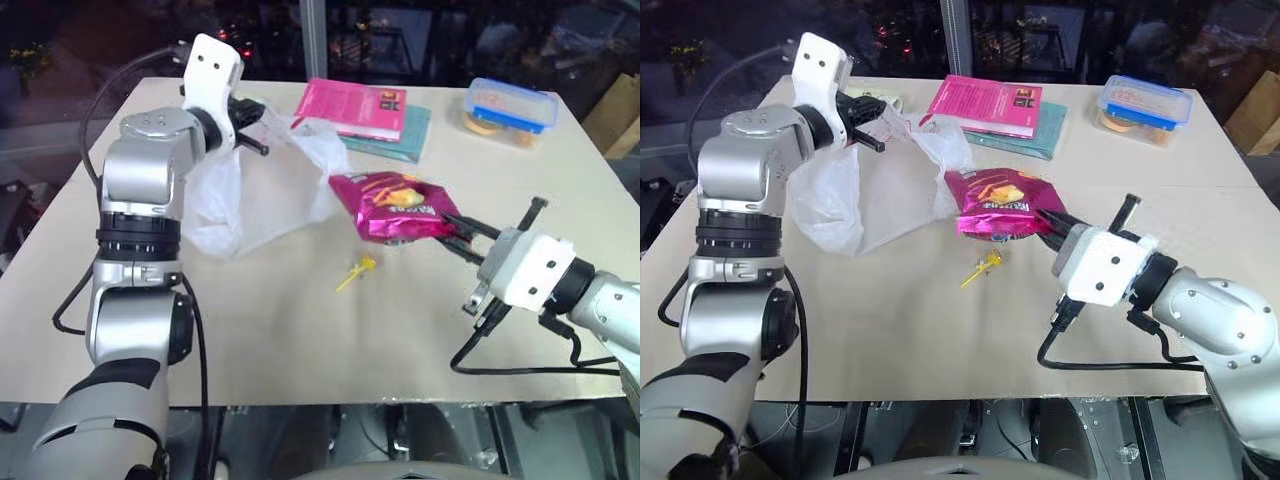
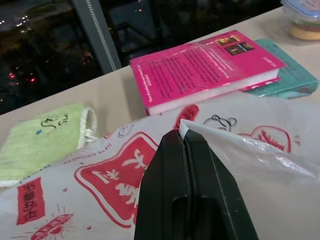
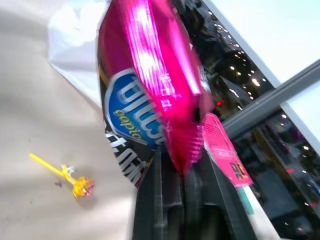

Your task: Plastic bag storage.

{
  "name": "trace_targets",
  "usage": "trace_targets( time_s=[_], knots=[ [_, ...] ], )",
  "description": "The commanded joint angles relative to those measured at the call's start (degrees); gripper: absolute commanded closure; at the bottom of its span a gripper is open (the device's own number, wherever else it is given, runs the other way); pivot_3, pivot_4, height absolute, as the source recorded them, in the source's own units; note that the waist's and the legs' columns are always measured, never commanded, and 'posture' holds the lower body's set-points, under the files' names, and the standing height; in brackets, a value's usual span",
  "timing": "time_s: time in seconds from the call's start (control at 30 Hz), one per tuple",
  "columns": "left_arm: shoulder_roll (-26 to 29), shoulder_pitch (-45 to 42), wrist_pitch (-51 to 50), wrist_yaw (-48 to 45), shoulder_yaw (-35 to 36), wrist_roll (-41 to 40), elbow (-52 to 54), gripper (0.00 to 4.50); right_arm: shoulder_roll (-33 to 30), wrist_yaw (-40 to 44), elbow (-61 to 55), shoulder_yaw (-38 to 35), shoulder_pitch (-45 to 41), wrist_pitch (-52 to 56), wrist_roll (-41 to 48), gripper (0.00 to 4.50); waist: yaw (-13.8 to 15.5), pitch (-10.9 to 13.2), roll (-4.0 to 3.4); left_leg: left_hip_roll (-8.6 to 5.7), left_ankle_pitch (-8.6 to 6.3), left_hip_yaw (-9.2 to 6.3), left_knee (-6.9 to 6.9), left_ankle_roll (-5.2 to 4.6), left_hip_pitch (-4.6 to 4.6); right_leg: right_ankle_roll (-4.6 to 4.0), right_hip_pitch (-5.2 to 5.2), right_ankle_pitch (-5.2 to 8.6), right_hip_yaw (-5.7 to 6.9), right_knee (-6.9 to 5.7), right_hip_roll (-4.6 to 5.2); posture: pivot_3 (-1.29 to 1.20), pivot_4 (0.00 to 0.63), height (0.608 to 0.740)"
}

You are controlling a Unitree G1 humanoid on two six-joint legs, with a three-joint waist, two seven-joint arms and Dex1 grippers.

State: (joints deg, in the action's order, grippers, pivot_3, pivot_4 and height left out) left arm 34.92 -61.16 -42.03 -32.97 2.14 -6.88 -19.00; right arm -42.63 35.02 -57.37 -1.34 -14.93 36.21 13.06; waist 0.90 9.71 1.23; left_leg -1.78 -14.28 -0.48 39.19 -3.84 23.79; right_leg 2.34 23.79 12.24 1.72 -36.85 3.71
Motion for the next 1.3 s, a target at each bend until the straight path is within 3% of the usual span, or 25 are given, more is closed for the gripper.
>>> trace_targets(
  time_s=[0.03, 0.1, 0.2, 0.33, 0.43, 0.57, 0.63, 0.9, 1.07, 1.23, 1.3],
  knots=[
    [0.6, -3.3, -1.6, 1.2, 1.1, 0.0, -0.1, 4.5, 2.7, -0.1, -2.6, -1.7, -3.8, 2.3, 10.6, 4.46, -0.1, 0.0, -0.01, 0.01, 0.0, 0.0, 0.0, 0.0, 0.01, 0.0, 0.01, 0.0, -0.01, -0.02, 0.01, 0.0, 0.15, 0.74],
    [0.8, -4.1, -1.6, 0.9, 0.8, 0.0, -0.6, 4.5, 3.5, -0.8, -2.6, -4.0, -6.4, 4.4, 17.7, 4.46, -0.1, 0.0, -0.01, 0.01, 0.0, 0.0, 0.0, 0.0, 0.01, 0.0, 0.02, 0.0, -0.01, -0.03, 0.01, 0.0, 0.15, 0.74],
    [1.2, -4.6, -1.4, 0.1, -0.1, 0.3, -0.4, 4.5, 3.0, -1.1, -1.9, -4.6, -10.7, 6.4, 21.0, 4.46, 0.0, 0.0, -0.01, -0.01, 0.0, 0.0, -0.01, -0.01, 0.01, 0.0, 0.01, -0.01, -0.02, -0.02, 0.19, 0.0, 0.15, 0.74],
    [1.4, -4.2, -2.0, -2.3, -0.8, -0.7, 1.2, 4.5, 4.7, -2.8, 3.1, 2.4, -16.5, 4.9, 17.2, 4.46, -0.1, 0.0, -0.01, -0.02, -0.01, 0.0, -0.02, -0.01, 0.0, -0.01, 0.04, 0.0, 0.0, -0.07, 0.23, 0.0, 0.15, 0.74],
    [0.9, -4.1, -8.3, -5.8, 1.2, -5.9, 5.2, 4.5, 4.9, -3.3, 12.7, 14.0, -18.2, -5.4, 2.6, 4.46, -0.1, 0.0, -0.01, -0.05, -0.01, 0.04, -0.02, -0.02, 0.03, -0.01, 0.1, 0.0, 0.01, -0.12, 0.06, 0.0, 0.15, 0.74],
    [1.6, -2.4, -14.3, -6.8, 1.0, -8.5, 11.6, 4.5, 14.1, -7.1, 38.1, 27.0, -26.2, -20.6, -13.3, 4.46, -1.1, 0.0, -0.01, -0.07, 0.0, 0.2, -0.01, -0.02, 0.0, 0.0, 0.15, 0.0, -0.03, -0.17, -0.01, 0.0, 0.15, 0.74],
    [1.1, -2.1, -17.9, -5.9, 2.2, -10.3, 14.1, 4.5, 16.8, -8.1, 47.6, 30.1, -30.3, -26.6, -19.7, 4.46, -1.5, 0.1, -0.04, -0.07, 0.01, 0.3, -0.02, 0.0, -0.02, 0.0, 0.26, 0.0, -0.13, -0.33, -0.03, 0.0, 0.15, 0.74],
    [-4.9, -2.7, -32.4, 0.9, 10.4, -17.5, 19.4, 4.5, 24.6, -13.6, 67.9, 32.9, -37.8, -36.0, -32.5, 4.46, -1.7, 0.2, -0.01, -0.07, 0.06, 0.28, -0.06, 0.1, 0.06, -0.01, 0.53, 0.02, -0.24, -0.64, -0.04, 0.0, 0.15, 0.74],
    [-7.3, 0.7, -34.5, 2.9, 13.9, -20.7, 22.8, 4.5, 40.2, -18.0, 89.3, 35.3, -46.1, -47.1, -34.8, 4.46, -2.9, 0.2, 0.01, -0.08, 0.27, 0.38, -0.27, 0.46, 0.02, -0.05, 0.83, 0.01, -0.65, -0.98, -0.07, 0.0, 0.15, 0.74],
    [-6.5, 3.2, -38.7, 2.7, 16.9, -24.9, 24.2, 4.5, 46.8, -25.6, 107.6, 34.2, -53.4, -55.4, -38.0, 4.46, -3.2, 0.2, 0.01, -0.05, 0.49, 0.38, -0.72, 0.81, -0.05, -0.17, 1.07, -0.03, -0.82, -1.06, -0.11, 0.0, 0.15, 0.74],
    [-3.4, 4.8, -40.9, 1.3, 16.7, -26.4, 25.7, 4.5, 47.8, -23.5, 109.4, 30.1, -52.7, -57.3, -33.1, 4.46, -3.1, 0.2, 0.02, -0.06, 0.5, 0.28, -0.75, 0.83, -0.05, -0.21, 1.06, -0.02, -0.74, -1.05, -0.1, 0.0, 0.15, 0.74]
  ],
)
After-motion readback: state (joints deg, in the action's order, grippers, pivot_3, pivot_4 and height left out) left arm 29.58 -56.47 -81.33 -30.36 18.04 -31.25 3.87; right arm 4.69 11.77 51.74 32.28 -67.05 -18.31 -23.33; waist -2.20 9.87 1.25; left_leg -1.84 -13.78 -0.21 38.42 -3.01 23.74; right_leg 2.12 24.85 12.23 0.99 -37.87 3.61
